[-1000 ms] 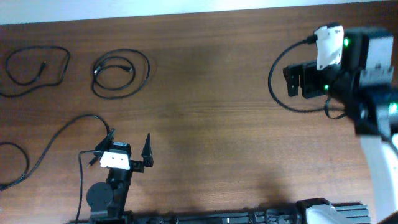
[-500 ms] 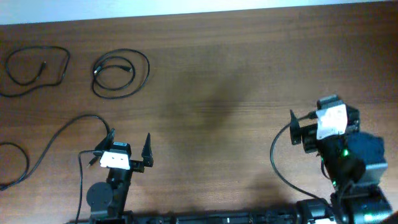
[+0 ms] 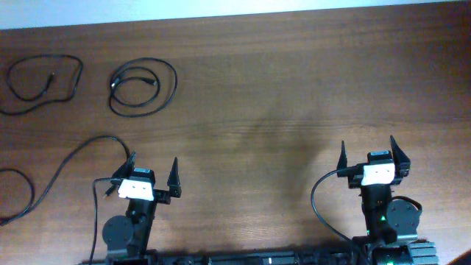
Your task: Untangle cables
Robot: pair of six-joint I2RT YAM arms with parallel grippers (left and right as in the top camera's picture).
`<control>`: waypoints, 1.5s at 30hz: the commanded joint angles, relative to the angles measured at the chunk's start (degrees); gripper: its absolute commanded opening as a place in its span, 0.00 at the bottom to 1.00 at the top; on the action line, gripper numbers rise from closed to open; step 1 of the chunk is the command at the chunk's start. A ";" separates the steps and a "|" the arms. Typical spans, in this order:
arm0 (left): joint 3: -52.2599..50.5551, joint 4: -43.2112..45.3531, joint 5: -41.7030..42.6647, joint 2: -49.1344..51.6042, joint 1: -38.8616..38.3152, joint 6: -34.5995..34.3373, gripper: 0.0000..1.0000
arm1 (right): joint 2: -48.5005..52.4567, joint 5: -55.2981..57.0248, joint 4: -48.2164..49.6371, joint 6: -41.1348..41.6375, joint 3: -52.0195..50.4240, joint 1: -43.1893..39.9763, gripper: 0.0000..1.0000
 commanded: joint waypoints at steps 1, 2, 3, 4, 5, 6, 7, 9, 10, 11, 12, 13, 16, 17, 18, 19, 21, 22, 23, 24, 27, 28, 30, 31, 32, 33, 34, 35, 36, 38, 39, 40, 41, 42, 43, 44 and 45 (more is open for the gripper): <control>-0.33 -0.04 -0.24 -0.24 -0.33 0.48 0.99 | -0.70 -0.35 1.90 2.45 -2.89 -0.46 0.98; -0.33 -0.04 -0.24 -0.24 -0.33 0.48 0.99 | -0.70 -0.33 1.90 2.45 -3.54 -0.46 0.99; -0.33 -0.04 -0.24 -0.24 -0.33 0.48 0.99 | -0.70 -0.33 1.90 2.45 -3.91 -0.46 0.99; -0.33 -0.04 -0.24 -0.24 -0.33 0.48 0.99 | -0.70 -0.33 1.90 2.45 -4.39 -0.46 0.99; -0.33 -0.04 -0.24 -0.24 -0.33 0.48 0.99 | -0.70 -0.33 1.88 2.47 -5.16 -0.46 0.99; -0.33 -0.04 -0.24 -0.24 -0.33 0.48 0.99 | -0.70 -0.35 2.25 2.45 -5.49 -0.46 0.99; -0.33 -0.04 -0.24 -0.24 -0.33 0.48 0.99 | -0.70 -0.33 2.27 2.45 -5.49 -0.46 0.99; -0.33 -0.04 -0.24 -0.24 -0.33 0.48 0.99 | -0.70 -0.37 2.27 2.49 -5.49 -0.46 0.99; -0.33 -0.04 -0.24 -0.24 -0.33 0.48 0.99 | -0.70 -0.55 2.27 3.58 -5.49 -0.52 0.99; -0.33 -0.04 -0.24 -0.24 -0.33 0.48 0.99 | -0.70 -0.70 2.27 3.76 -5.49 -0.76 0.99; -0.33 -0.04 -0.24 -0.24 -0.33 0.48 0.99 | -0.70 -1.42 2.27 3.76 -5.49 -0.98 0.99; -0.33 -0.04 -0.24 -0.24 -0.33 0.48 0.99 | -0.70 -1.90 2.27 3.78 -5.49 -1.22 0.99; -0.33 -0.04 -0.24 -0.24 -0.33 0.48 0.99 | -0.70 -1.33 2.27 10.97 -5.49 -2.80 0.99; -0.33 -0.04 -0.24 -0.24 -0.33 0.48 0.99 | -0.70 -1.27 2.27 13.00 -5.49 -3.50 0.99; -0.33 -0.04 -0.24 -0.24 -0.33 0.48 0.99 | -0.70 -1.18 2.27 15.17 -5.49 -4.22 0.99; -0.33 -0.04 -0.24 -0.24 -0.33 0.48 0.99 | -0.70 -1.16 2.27 16.28 -5.49 -4.68 0.99; -0.33 -0.04 -0.24 -0.24 -0.33 0.48 0.99 | -0.70 -1.18 2.27 16.28 -5.49 -4.68 0.99; -0.33 -0.04 -0.24 -0.24 -0.33 0.48 0.99 | -0.70 -1.20 2.27 16.50 -5.49 -4.68 0.99; -0.33 -0.04 -0.24 -0.24 -0.33 0.48 0.99 | -0.70 -1.20 2.27 16.48 -5.49 -4.68 0.99; -0.33 -0.04 -0.24 -0.24 -0.33 0.48 0.99 | -0.70 -1.18 2.29 16.44 -5.49 -4.68 0.99; -0.33 -0.04 -0.24 -0.24 -0.33 0.48 0.99 | -0.70 -1.40 2.32 16.44 -5.49 -4.68 0.99; -0.33 -0.04 -0.24 -0.24 -0.33 0.48 0.99 | -0.70 -1.40 2.32 16.44 -5.49 -4.68 0.99; -0.33 -0.04 -0.24 -0.24 -0.33 0.48 0.99 | -0.70 -1.40 2.32 16.44 -5.49 -4.68 0.99; -0.33 -0.04 -0.24 -0.24 -0.33 0.48 0.99 | -0.70 -1.40 2.32 16.44 -5.49 -4.68 0.99; -0.33 -0.04 -0.24 -0.24 -0.33 0.48 0.99 | -0.70 -1.40 2.29 16.44 -5.49 -4.68 0.99; -0.33 -0.04 -0.24 -0.24 -0.33 0.48 0.99 | -0.70 -1.40 2.29 16.44 -5.49 -4.61 0.99; -0.33 -0.04 -0.24 -0.24 -0.33 0.48 0.99 | -0.70 -1.40 2.29 16.44 -5.49 -4.57 0.99; -0.33 -0.04 -0.24 -0.24 -0.33 0.48 0.99 | -0.70 -1.40 2.29 16.44 -5.49 -4.57 0.99; -0.33 -0.04 -0.24 -0.24 -0.33 0.48 0.99 | -0.70 -1.40 2.29 16.44 -5.49 -4.57 0.99; -0.33 -0.04 -0.24 -0.24 -0.33 0.48 0.99 | -0.70 -1.40 2.29 16.44 -5.49 -4.57 0.99; -0.33 -0.04 -0.24 -0.24 -0.33 0.48 0.99 | -0.70 -1.40 2.29 16.44 -5.49 -4.57 0.99; -0.33 -0.04 -0.24 -0.24 -0.33 0.48 0.99 | -0.70 -1.40 2.27 16.44 -5.49 -4.57 0.99; -0.33 -0.04 -0.24 -0.24 -0.33 0.48 0.99 | -0.70 -1.40 2.27 16.44 -5.49 -4.57 0.99; -0.33 -0.04 -0.24 -0.24 -0.33 0.48 0.99 | -0.70 -1.40 2.29 16.44 -5.49 -4.57 0.99; -0.33 -0.04 -0.24 -0.24 -0.33 0.48 0.99 | -0.70 -1.40 2.29 16.44 -5.49 -4.57 0.99; -0.33 -0.04 -0.24 -0.24 -0.33 0.48 0.99 | -0.70 -1.40 2.27 16.44 -5.49 -4.57 0.99; -0.33 -0.04 -0.24 -0.24 -0.33 0.48 0.99 | -0.70 -1.40 2.29 16.44 -5.49 -4.57 0.99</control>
